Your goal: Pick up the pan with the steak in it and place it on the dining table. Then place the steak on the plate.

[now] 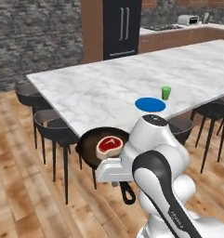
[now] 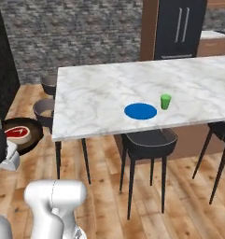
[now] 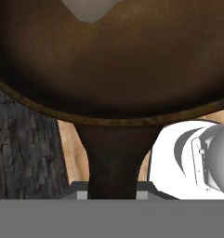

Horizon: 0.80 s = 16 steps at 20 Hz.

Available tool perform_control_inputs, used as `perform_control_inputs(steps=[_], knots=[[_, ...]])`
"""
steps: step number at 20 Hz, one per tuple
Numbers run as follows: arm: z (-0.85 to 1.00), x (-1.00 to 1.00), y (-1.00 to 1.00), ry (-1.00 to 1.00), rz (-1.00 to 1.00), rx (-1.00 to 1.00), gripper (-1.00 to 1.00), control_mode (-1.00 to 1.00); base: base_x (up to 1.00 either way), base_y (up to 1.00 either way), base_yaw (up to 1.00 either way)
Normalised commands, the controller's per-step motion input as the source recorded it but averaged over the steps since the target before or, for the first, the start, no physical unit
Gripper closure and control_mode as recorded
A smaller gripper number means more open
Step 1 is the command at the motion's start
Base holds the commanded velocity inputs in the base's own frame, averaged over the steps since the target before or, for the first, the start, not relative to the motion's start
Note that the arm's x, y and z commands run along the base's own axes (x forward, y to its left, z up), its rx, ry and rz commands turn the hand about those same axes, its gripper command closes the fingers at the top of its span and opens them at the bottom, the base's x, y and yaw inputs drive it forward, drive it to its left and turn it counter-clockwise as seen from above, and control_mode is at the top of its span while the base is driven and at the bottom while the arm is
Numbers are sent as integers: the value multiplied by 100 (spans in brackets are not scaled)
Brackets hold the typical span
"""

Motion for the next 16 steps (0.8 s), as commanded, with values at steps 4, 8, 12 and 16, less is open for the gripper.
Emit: perform_control_inputs(steps=[4, 8, 12, 16], knots=[[0, 0, 0, 0, 0, 0, 100, 100, 0, 0, 50], [0, 0, 0, 0, 0, 0, 100, 100, 1, -6, 20], [0, 0, 0, 0, 0, 0, 100, 100, 7, -54, 6], [0, 0, 0, 0, 0, 0, 100, 100, 15, -97, 3]])
